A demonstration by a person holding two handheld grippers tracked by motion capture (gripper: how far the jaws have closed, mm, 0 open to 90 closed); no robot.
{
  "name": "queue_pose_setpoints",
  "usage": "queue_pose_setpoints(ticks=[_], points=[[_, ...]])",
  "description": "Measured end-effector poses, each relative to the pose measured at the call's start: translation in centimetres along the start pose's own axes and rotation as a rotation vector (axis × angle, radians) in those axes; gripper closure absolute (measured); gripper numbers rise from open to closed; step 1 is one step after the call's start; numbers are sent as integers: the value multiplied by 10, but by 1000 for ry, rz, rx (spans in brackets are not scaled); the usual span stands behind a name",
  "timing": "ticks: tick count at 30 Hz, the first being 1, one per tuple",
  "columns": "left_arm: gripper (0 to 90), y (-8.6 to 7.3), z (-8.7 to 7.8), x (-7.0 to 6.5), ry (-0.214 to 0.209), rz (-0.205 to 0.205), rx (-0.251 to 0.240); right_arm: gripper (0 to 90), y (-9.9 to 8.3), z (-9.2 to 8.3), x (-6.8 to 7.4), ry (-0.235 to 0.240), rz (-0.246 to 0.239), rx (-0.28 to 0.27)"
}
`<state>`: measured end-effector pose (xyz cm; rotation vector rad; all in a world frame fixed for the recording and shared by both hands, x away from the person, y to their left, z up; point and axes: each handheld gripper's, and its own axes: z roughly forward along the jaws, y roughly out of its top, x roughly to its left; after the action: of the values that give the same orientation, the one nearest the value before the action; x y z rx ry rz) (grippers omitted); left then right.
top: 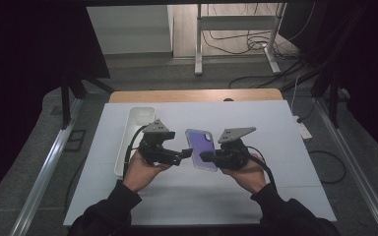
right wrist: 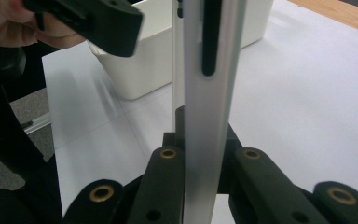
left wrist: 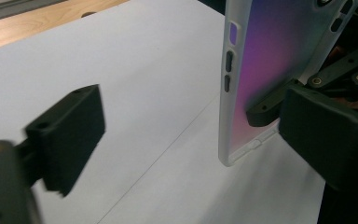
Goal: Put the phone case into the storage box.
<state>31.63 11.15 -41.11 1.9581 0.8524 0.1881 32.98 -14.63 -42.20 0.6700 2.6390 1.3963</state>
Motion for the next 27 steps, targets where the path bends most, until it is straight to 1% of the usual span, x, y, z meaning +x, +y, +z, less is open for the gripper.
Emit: queue_pose_setpoints(ticks=[2, 3, 5, 6, 7, 8, 9, 13, 15, 17, 18, 19, 24, 27], points=[[233, 0, -1, 0, -5, 2, -1, 852, 0, 0, 0, -2, 0, 0], [233, 0, -1, -1, -11, 5, -6, 852, 0, 0, 1, -3, -1, 1], [356, 0, -2, -2, -17, 6, -7, 852, 0, 1, 1, -4, -1, 3], [403, 0, -2, -2, -20, 8, -7, 852, 0, 1, 2, -3, 0, 1], [403, 0, -3, -2, -20, 8, -9, 852, 0, 1, 2, -3, 0, 1], [437, 0, -3, -2, -27, 6, -12, 852, 0, 2, 2, -4, 1, 2], [509, 0, -4, -2, -38, 3, -15, 852, 0, 2, 2, -4, 2, 2], [644, 0, -5, -2, -55, -3, -17, 852, 0, 3, 4, -8, 0, 2], [686, 0, -5, -3, -61, -2, -11, 852, 0, 3, 4, -10, 0, 2], [753, 0, -4, -4, -59, 1, -8, 852, 0, 4, 5, -10, -4, 5], [753, 0, -4, -4, -62, 2, -8, 852, 0, 4, 6, -14, -6, 8], [806, 0, -4, -5, -57, 1, -8, 852, 0, 5, 7, -23, -8, 14], [845, 1, -6, -6, -69, -26, -16, 850, -1, 7, 7, -35, -14, 24], [865, 2, -7, -8, -53, -33, -19, 842, -1, 9, 8, -24, -17, 31]])
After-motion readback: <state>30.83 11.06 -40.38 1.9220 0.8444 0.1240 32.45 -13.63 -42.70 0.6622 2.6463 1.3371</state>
